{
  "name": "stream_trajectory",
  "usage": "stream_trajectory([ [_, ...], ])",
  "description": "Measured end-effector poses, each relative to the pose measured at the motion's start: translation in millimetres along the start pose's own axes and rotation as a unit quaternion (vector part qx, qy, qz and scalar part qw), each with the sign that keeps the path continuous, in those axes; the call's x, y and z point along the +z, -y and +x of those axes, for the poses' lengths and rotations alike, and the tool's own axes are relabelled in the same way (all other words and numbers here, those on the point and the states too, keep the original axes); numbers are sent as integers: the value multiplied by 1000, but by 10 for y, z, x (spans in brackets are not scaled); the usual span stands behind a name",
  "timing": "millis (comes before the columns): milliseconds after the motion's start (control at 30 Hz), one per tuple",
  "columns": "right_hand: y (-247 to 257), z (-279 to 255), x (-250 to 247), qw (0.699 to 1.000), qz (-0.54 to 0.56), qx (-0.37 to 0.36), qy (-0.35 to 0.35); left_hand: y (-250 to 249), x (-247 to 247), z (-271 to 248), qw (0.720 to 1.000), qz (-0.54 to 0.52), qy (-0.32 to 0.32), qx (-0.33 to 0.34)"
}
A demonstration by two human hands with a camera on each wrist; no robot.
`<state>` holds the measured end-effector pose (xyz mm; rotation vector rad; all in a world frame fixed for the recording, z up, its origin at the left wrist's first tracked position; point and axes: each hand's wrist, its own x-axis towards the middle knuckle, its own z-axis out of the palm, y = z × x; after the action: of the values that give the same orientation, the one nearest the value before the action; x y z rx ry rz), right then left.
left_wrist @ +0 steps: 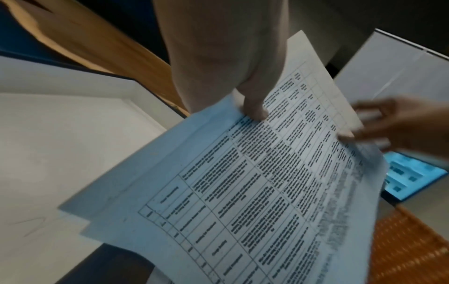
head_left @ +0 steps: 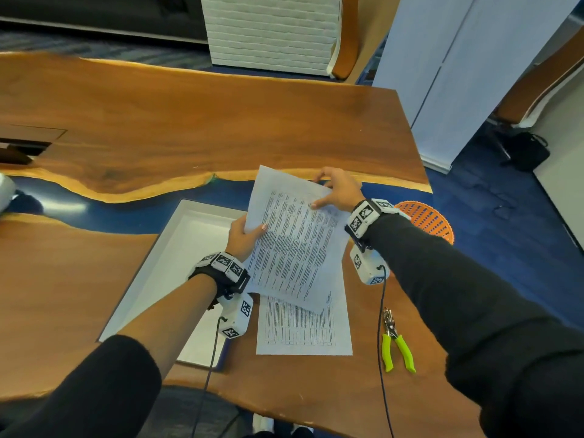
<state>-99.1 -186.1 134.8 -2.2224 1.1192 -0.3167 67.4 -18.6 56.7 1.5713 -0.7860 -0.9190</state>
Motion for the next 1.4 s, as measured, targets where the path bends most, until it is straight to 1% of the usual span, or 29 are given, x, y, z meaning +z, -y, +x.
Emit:
stream_trajectory([
  [67,-329,12,-47,999,31,32,-8,-13,-36,12,1000,-5,-1,-6],
  [133,-402,-145,-107,994,84,59,-45,-33,-45,25,1000,-10,3,-11],
  [167,-401,-241,-130,987,131,78,-60,-36,-46,36,1000,-13,5,-12],
  [200,-419,-324,-129,974,193,105,-64,-29,-38,53,1000,-17,5,-12],
  [267,-458,-461,-54,929,332,154,-51,-20,-2,89,1000,-21,-6,-13],
  [300,-491,-498,20,906,385,169,-50,-25,27,102,1000,-23,-13,-10],
  [333,-505,-529,98,890,417,178,-51,-18,56,119,999,-24,-22,-5],
  [367,-515,-553,176,880,433,185,-54,-23,95,128,999,-26,-36,4],
  [433,-510,-572,318,874,444,188,-67,-30,178,145,997,-31,-71,25],
  [500,-468,-575,400,865,456,180,-103,-68,272,146,994,-28,-101,39],
  [567,-451,-550,439,856,468,174,-137,-96,348,149,991,-19,-120,57],
  [633,-457,-534,453,849,479,165,-150,-106,396,140,989,-18,-126,74],
  [733,-483,-562,506,847,486,169,-136,-23,428,119,991,-32,-109,77],
  [900,-579,-651,667,868,442,201,-104,196,468,115,997,-5,-65,32],
  [1000,-584,-618,697,867,434,215,-114,222,475,147,997,-9,-62,35],
  [1067,-563,-571,645,866,435,211,-127,185,462,188,997,-15,-65,32],
  [1133,-590,-535,610,868,434,203,-125,155,446,211,998,-23,-54,22],
  [1267,-800,-547,770,886,402,215,-85,243,447,154,1000,-13,-18,-7],
  [1333,-942,-546,883,891,384,227,-80,280,453,126,1000,-17,-5,-20],
  [1400,-948,-553,898,892,385,222,-77,282,466,138,999,-24,2,-30],
])
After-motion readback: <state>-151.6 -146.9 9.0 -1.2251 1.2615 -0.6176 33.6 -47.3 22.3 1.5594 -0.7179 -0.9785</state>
